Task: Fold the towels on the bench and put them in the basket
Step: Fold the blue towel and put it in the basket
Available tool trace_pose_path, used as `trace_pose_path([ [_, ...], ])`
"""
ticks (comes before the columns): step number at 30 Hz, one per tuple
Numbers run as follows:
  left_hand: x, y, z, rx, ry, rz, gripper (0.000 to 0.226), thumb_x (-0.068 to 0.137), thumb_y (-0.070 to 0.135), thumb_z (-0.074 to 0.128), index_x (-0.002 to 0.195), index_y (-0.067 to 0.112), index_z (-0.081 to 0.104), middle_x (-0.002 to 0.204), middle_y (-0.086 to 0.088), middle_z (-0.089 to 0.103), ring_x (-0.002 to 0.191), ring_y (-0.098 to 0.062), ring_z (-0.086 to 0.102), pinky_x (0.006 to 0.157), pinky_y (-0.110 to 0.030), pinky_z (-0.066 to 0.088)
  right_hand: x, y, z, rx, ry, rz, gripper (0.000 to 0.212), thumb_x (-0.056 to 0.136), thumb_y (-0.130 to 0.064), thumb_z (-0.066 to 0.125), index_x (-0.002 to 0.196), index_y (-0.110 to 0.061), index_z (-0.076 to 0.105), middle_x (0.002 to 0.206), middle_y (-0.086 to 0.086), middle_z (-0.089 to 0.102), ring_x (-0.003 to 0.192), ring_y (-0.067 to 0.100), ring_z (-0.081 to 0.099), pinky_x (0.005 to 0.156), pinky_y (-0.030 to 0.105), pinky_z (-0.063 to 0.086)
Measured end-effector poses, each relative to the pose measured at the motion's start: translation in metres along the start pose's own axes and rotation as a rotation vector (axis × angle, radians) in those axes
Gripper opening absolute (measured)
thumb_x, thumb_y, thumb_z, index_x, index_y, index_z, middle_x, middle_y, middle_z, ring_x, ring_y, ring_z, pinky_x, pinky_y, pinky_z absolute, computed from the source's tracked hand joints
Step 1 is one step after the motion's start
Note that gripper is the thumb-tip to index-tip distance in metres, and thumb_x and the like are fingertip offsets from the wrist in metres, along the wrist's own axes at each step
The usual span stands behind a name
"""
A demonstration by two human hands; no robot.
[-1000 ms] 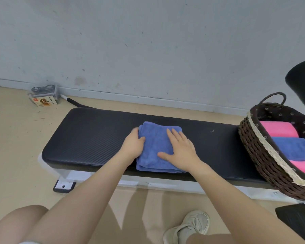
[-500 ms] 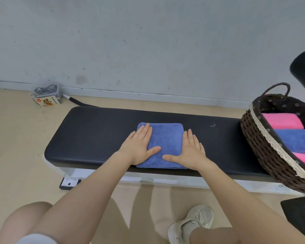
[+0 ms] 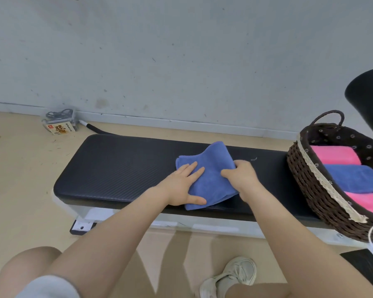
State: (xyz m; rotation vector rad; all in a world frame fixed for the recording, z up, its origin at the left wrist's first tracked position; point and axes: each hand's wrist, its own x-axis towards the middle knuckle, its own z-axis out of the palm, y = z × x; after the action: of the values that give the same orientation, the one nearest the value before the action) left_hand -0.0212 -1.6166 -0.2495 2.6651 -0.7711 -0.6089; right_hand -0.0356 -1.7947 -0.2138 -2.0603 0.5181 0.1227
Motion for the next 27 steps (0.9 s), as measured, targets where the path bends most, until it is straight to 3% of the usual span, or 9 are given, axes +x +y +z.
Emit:
trace_pose_path([
  [5,0.007,0.013,0.008,-0.446,0.036,0.030,0.086,0.082,0.036,0.067,0.149,0.029,0.013,0.158,0.007,-0.001,0.145,-0.015,-0.001,0.117,-0.037,0.016,-0.013,-0.015,-0.001,-0.519,0.037,-0.299,0.024,0.080,-0.007,0.049,0.102,-0.012,0.055,0.105,0.008,0.045,0.075,0.026,0.051,0.059,0.030,0.039],
  [7,0.006,0.006,0.003,-0.657,0.073,0.029,0.056,0.090,0.026,0.056,0.141,0.034,0.035,0.149,0.007,0.032,0.136,-0.014,0.031,0.105,-0.027,0.034,-0.026,-0.018,0.015,-0.685,-0.019,-0.379,0.024,0.084,-0.008,0.048,0.108,-0.009,0.049,0.113,0.009,0.039,0.075,0.026,0.045,0.062,0.031,0.036],
  [9,-0.001,0.002,-0.006,-1.074,0.087,-0.038,0.034,0.097,0.024,0.040,0.128,0.030,0.052,0.132,0.007,0.054,0.122,-0.010,0.048,0.096,-0.021,0.038,-0.035,-0.020,0.030,-0.760,-0.058,-0.428,0.022,0.087,-0.010,0.048,0.109,-0.007,0.044,0.117,0.011,0.037,0.075,0.025,0.039,0.064,0.032,0.033],
  [12,0.001,-0.008,-0.012,-1.480,0.105,-0.092,0.042,0.101,0.038,0.025,0.136,0.020,0.042,0.132,0.010,0.049,0.123,-0.006,0.044,0.107,-0.024,0.030,-0.042,-0.022,0.047,-0.759,-0.118,-0.426,0.023,0.090,-0.019,0.052,0.109,-0.009,0.042,0.119,0.012,0.037,0.074,0.026,0.040,0.064,0.031,0.033],
  [15,0.007,-0.008,-0.011,-1.347,0.290,-0.199,0.043,0.099,0.035,0.040,0.135,0.013,0.044,0.127,0.001,0.057,0.116,-0.013,0.054,0.099,-0.027,0.041,-0.045,-0.023,0.056,-0.729,-0.199,-0.447,0.031,0.095,-0.025,0.046,0.119,-0.006,0.043,0.121,0.011,0.039,0.078,0.025,0.045,0.067,0.029,0.035],
  [18,0.017,-0.011,-0.011,-0.935,0.465,-0.253,0.059,0.091,0.017,0.055,0.144,0.018,0.029,0.140,-0.003,0.044,0.123,-0.020,0.048,0.099,-0.031,0.041,-0.039,-0.019,0.054,-0.697,-0.245,-0.506,0.033,0.096,-0.009,0.036,0.126,-0.006,0.049,0.124,0.011,0.046,0.093,0.026,0.052,0.072,0.028,0.038],
  [20,0.022,-0.016,-0.015,-0.796,0.462,-0.230,0.073,0.089,0.012,0.057,0.148,0.024,0.015,0.150,-0.007,0.027,0.131,-0.024,0.040,0.108,-0.039,0.036,-0.034,-0.017,0.048,-0.584,-0.184,-0.451,0.033,0.094,-0.008,0.041,0.125,-0.009,0.052,0.123,0.010,0.048,0.096,0.027,0.056,0.079,0.032,0.046],
  [23,0.024,-0.023,-0.015,-0.658,0.432,-0.161,0.073,0.091,0.009,0.055,0.149,0.024,0.013,0.154,-0.007,0.018,0.138,-0.022,0.028,0.113,-0.033,0.027,-0.027,-0.006,0.043,-0.544,0.007,-0.312,0.050,0.086,-0.031,0.062,0.128,-0.013,0.042,0.125,0.006,0.041,0.103,0.026,0.054,0.079,0.034,0.049],
  [27,0.020,-0.026,-0.013,-0.574,0.402,-0.149,0.071,0.093,0.012,0.052,0.149,0.022,0.010,0.157,-0.006,0.010,0.142,-0.022,0.020,0.111,-0.031,0.024,-0.020,0.009,0.055,-0.420,-0.176,-0.045,0.057,0.070,-0.050,0.066,0.110,-0.013,0.049,0.106,0.004,0.060,0.103,0.027,0.055,0.085,0.043,0.052],
])
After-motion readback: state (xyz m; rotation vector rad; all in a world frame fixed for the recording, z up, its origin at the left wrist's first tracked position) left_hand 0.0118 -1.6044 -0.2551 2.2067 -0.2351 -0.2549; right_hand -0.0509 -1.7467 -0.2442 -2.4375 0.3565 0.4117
